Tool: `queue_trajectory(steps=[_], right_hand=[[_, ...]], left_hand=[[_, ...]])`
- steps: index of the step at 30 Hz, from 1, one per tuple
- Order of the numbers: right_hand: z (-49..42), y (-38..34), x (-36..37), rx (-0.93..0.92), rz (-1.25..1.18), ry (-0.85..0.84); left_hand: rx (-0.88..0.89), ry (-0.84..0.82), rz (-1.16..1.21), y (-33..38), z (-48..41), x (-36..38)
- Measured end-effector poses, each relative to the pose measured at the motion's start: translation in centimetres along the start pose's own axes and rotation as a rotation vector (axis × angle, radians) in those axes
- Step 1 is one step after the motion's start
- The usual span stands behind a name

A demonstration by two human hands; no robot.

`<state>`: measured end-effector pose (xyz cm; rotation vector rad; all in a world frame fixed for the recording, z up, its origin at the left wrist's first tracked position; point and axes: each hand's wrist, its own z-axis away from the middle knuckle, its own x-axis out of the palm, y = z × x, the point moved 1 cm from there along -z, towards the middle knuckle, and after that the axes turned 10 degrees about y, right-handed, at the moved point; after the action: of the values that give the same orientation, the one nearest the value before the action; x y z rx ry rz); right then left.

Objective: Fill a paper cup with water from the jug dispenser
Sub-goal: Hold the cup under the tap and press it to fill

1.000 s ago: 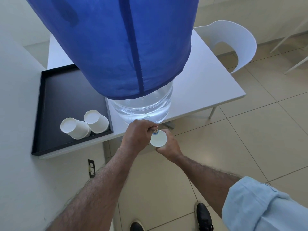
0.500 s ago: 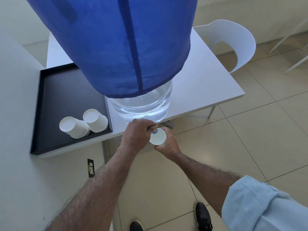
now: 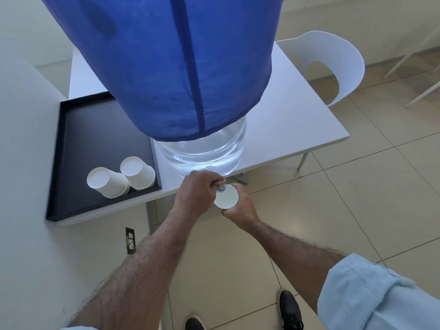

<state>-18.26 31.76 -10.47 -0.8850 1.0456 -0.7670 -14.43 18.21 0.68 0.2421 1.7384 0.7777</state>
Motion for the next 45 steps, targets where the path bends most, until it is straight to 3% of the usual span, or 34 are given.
queue_trajectory(steps=[45], right_hand=[[0.07, 0.22, 0.04, -0.007, 0.023, 0.008]], left_hand=[[-0.047, -0.008, 0.004, 0.46, -0.10, 0.09]])
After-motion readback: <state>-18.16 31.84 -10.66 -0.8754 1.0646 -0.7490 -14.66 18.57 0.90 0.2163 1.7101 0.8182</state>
